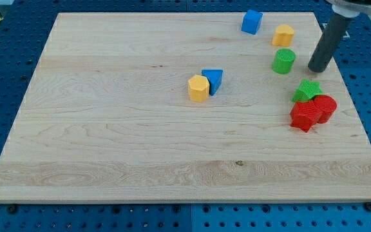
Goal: Push the green circle above the green star
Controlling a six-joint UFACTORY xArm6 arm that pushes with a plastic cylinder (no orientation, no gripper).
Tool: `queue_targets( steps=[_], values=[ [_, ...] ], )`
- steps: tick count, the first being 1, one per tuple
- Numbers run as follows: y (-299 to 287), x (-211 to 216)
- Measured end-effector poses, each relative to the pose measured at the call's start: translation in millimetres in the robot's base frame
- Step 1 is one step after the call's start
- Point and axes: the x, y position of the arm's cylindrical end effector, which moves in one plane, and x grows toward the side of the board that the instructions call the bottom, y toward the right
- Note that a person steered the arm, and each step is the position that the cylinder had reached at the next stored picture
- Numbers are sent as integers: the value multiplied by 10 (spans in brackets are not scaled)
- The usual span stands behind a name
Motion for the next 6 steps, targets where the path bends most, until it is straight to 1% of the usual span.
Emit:
queue_targets(
  steps=[1, 2, 3, 5, 6],
  values=[
    [-441, -425],
    [-825, -612],
    [-836, -531],
    [-737, 0],
    [-721, 96]
  ],
)
